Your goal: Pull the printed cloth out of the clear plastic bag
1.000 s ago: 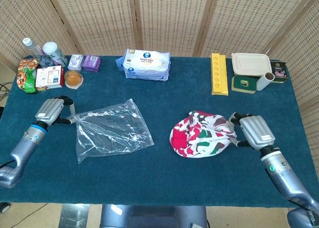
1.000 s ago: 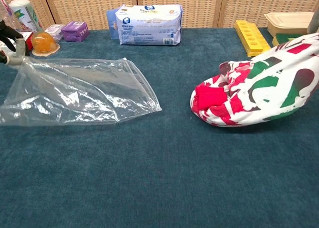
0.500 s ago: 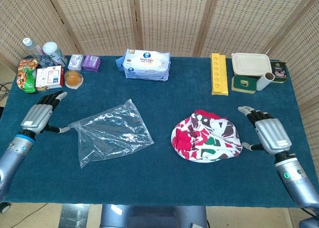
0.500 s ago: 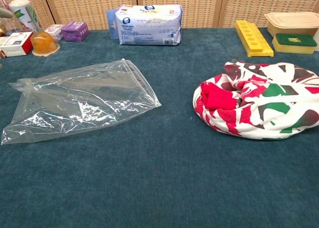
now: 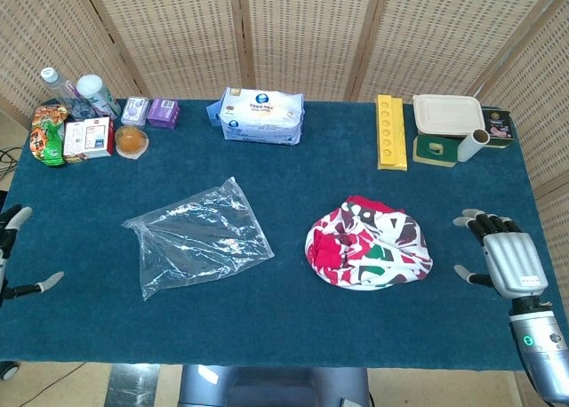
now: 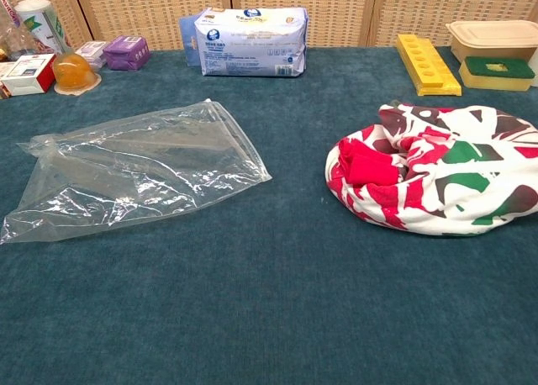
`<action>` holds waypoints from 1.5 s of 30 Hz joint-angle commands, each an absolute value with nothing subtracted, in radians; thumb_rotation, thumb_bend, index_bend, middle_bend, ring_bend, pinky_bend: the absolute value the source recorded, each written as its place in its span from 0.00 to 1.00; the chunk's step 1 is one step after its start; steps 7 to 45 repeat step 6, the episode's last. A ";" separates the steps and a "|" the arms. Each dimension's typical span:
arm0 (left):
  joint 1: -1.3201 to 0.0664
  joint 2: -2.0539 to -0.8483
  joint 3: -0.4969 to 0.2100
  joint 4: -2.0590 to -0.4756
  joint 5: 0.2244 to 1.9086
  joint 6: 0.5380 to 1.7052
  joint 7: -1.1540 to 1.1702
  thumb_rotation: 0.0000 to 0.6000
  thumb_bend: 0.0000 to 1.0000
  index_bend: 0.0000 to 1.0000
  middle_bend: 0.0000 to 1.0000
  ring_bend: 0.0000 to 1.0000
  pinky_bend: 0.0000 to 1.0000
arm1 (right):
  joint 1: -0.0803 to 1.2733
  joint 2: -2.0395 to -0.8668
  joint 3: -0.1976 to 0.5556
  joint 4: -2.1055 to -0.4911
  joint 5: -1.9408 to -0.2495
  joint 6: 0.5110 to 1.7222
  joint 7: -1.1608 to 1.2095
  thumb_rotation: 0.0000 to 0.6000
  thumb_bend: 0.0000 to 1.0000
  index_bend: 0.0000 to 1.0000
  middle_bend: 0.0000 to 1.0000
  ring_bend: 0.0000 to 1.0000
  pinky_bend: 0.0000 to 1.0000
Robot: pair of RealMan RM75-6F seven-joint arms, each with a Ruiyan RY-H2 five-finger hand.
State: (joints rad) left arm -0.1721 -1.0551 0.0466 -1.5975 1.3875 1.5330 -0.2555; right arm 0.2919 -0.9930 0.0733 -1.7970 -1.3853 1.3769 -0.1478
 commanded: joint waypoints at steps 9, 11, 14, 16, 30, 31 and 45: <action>-0.037 -1.037 0.109 -1.651 1.457 1.665 -0.201 1.00 0.04 0.13 0.06 0.00 0.04 | 0.225 -1.033 0.040 -1.785 -1.441 1.457 -0.160 1.00 0.20 0.35 0.29 0.30 0.27; -0.037 -1.037 0.109 -1.651 1.457 1.665 -0.201 1.00 0.04 0.13 0.06 0.00 0.04 | 0.225 -1.033 0.040 -1.785 -1.441 1.457 -0.160 1.00 0.20 0.35 0.29 0.30 0.27; -0.037 -1.037 0.109 -1.651 1.457 1.665 -0.201 1.00 0.04 0.13 0.06 0.00 0.04 | 0.225 -1.033 0.040 -1.785 -1.441 1.457 -0.160 1.00 0.20 0.35 0.29 0.30 0.27; -0.037 -1.037 0.109 -1.651 1.457 1.665 -0.201 1.00 0.04 0.13 0.06 0.00 0.04 | 0.225 -1.033 0.040 -1.785 -1.441 1.457 -0.160 1.00 0.20 0.35 0.29 0.30 0.27; -0.037 -1.037 0.109 -1.651 1.457 1.665 -0.201 1.00 0.04 0.13 0.06 0.00 0.04 | 0.225 -1.033 0.040 -1.785 -1.441 1.457 -0.160 1.00 0.20 0.35 0.29 0.30 0.27; -0.037 -1.037 0.109 -1.651 1.457 1.665 -0.201 1.00 0.04 0.13 0.06 0.00 0.04 | 0.225 -1.033 0.040 -1.785 -1.441 1.457 -0.160 1.00 0.20 0.35 0.29 0.30 0.27; -0.037 -1.037 0.109 -1.651 1.457 1.665 -0.201 1.00 0.04 0.13 0.06 0.00 0.04 | 0.225 -1.033 0.040 -1.785 -1.441 1.457 -0.160 1.00 0.20 0.35 0.29 0.30 0.27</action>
